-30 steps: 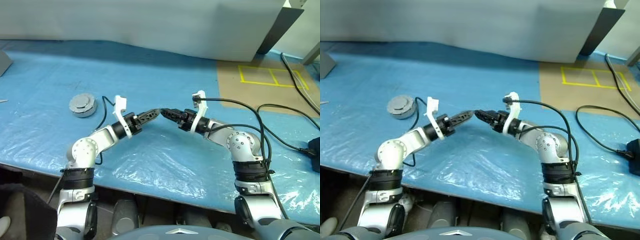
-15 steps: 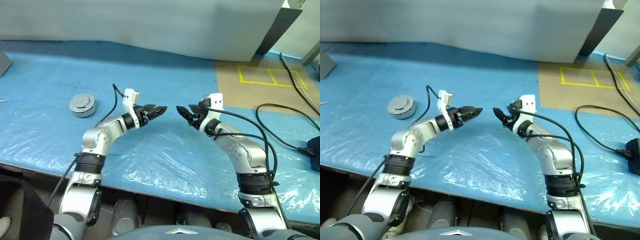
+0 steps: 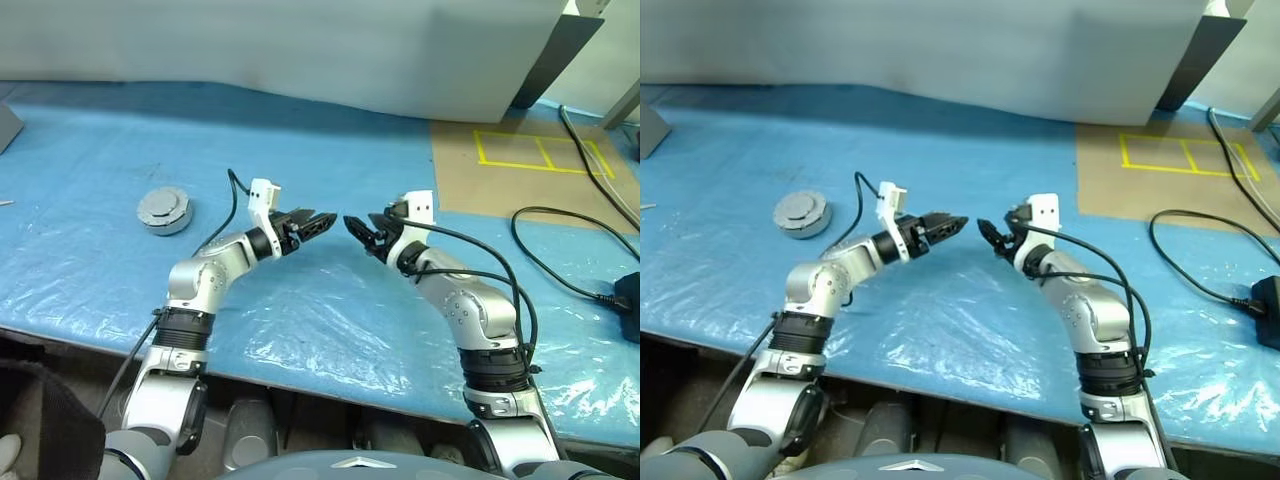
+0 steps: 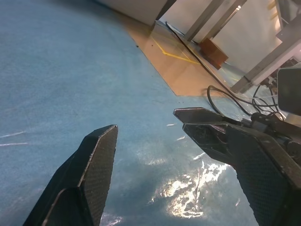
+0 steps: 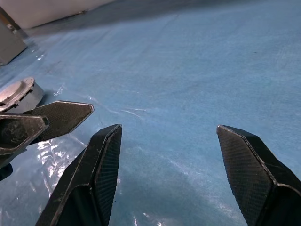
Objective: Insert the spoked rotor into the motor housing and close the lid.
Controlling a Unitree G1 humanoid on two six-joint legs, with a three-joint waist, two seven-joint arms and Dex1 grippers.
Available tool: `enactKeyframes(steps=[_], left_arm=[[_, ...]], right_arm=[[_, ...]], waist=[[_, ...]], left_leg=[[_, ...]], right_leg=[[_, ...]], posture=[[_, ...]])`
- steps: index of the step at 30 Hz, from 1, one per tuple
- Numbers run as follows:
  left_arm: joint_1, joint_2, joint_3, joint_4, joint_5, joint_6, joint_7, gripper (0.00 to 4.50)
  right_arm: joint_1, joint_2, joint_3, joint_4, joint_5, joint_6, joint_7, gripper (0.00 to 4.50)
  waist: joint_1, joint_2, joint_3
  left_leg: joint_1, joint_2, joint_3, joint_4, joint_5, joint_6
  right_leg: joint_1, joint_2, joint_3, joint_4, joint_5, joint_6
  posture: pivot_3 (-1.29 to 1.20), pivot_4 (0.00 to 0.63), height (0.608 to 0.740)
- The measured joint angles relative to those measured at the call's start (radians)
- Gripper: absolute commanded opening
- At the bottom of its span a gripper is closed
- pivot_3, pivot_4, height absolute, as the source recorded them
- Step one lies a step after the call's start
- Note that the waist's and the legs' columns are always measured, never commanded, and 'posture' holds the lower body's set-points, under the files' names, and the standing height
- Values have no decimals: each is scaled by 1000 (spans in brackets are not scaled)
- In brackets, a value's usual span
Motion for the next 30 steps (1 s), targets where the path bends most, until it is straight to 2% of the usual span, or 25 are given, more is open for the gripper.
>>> enactKeyframes(steps=[30], left_arm=[[-30, -50, 74, -15, -19, 40, 46, 3818]], right_arm=[[-30, 45, 11, 37, -118, -18, -19, 3377]], waist=[[0, 0, 0]], left_leg=[[0, 0, 0, 0, 0, 0]], right_leg=[[0, 0, 0, 0, 0, 0]], posture=[[0, 150, 740]])
